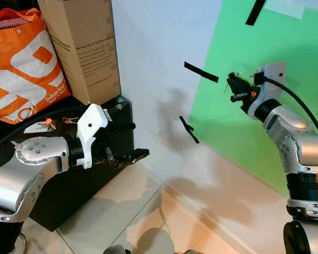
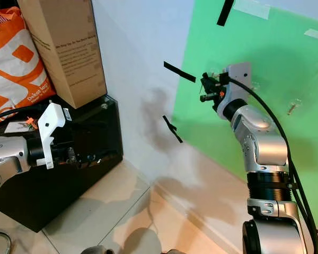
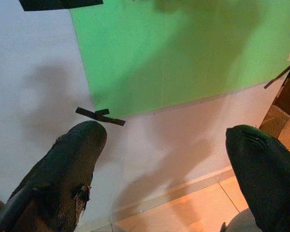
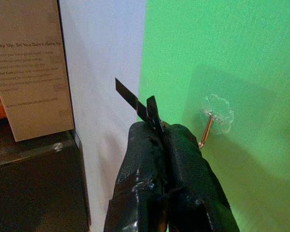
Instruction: Hang keys on a hook
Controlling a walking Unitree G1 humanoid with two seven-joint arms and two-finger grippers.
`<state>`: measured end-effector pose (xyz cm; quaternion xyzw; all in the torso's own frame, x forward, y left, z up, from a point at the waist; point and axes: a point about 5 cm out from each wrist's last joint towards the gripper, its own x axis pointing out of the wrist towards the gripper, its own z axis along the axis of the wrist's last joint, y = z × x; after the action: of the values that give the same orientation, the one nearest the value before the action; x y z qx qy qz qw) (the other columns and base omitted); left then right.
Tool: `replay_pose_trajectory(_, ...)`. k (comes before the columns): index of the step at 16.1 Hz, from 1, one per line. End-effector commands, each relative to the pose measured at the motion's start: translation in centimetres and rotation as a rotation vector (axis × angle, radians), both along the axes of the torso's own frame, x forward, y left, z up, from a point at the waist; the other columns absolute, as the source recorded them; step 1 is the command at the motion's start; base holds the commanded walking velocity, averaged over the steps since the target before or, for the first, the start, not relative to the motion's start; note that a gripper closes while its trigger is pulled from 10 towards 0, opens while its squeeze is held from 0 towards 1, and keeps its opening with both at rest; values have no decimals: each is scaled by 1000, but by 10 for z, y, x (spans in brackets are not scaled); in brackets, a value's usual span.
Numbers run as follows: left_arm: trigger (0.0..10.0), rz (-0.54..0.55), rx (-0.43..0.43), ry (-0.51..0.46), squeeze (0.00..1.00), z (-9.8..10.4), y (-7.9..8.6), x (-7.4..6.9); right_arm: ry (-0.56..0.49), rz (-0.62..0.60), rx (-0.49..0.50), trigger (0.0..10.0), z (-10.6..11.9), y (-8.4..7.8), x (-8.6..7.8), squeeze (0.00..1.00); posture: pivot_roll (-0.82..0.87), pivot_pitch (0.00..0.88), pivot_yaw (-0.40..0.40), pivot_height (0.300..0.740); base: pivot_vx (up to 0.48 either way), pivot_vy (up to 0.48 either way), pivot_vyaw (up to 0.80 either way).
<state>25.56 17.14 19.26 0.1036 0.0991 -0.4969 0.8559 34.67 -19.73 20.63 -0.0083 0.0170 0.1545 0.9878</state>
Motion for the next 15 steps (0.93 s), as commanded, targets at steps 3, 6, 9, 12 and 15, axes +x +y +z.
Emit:
replay_pose_trajectory(3, 10000, -7, 10, -7, 0, 1, -1, 1, -21, -20, 19, 10000, 7, -3, 3, 0, 24, 29, -62, 740, 0, 0, 0)
replay_pose_trajectory(6, 10000, -5, 11, -5, 0, 1, 0, 0, -4, -86, 1, 10000, 3, -12, 7, 0, 24, 32, -62, 740, 0, 0, 0)
replay_pose_trajectory(9, 10000, -7, 12, -3, 0, 1, -1, 0, -2, -141, 13, 10000, 3, -21, 8, 0, 23, 32, -60, 740, 0, 0, 0)
replay_pose_trajectory(12, 10000, -11, 12, -4, 0, 1, -1, 1, 11, -143, 7, 10000, 1, -23, 7, 0, 21, 33, -56, 740, 0, 0, 0)
replay_pose_trajectory(15, 10000, -13, 11, -4, 0, 1, -2, 1, 23, -148, 9, 10000, -2, -23, 8, 0, 21, 33, -56, 740, 0, 0, 0)
